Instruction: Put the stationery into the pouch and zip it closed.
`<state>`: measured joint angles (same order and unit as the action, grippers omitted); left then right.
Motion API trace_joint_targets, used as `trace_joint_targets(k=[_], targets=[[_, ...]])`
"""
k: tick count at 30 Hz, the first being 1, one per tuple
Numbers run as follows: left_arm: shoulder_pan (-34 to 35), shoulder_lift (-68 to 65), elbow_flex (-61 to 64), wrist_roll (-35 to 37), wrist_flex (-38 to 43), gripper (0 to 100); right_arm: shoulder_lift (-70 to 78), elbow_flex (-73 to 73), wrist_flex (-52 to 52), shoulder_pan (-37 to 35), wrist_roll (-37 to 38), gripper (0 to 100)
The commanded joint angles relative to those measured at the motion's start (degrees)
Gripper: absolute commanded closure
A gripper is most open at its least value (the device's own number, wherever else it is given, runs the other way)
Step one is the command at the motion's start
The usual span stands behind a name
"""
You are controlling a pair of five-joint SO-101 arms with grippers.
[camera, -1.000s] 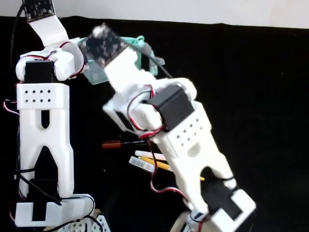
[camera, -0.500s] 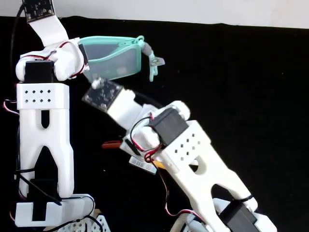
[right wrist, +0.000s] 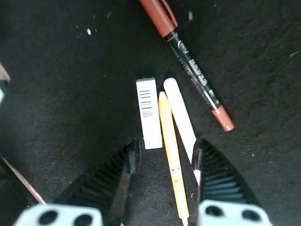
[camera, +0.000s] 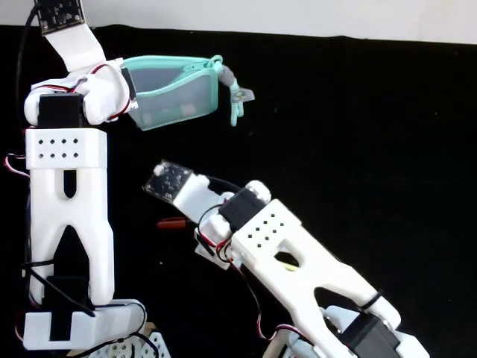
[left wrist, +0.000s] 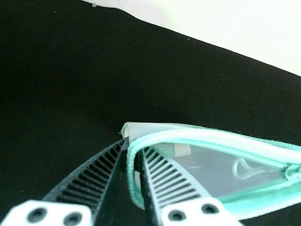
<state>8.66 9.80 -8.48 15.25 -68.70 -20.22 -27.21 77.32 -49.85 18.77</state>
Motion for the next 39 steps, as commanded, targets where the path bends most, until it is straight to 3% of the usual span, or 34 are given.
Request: trace_joint_targets(k=[1,18,39], targets=[[0.13,0.22,-2.86,0.18,0.0,99,-1.36,-0.84,-1.8,-0.4,0.7,81.1],[0.13,0.22,-2.95,0.09,0.35,99,6.73,-5.67,-11.56,-4.7,0.88,81.1],[0.13,0.22,-2.86,0.09,0.09,99,17.89,-6.29,-23.6,-4.53,9.14,81.1]])
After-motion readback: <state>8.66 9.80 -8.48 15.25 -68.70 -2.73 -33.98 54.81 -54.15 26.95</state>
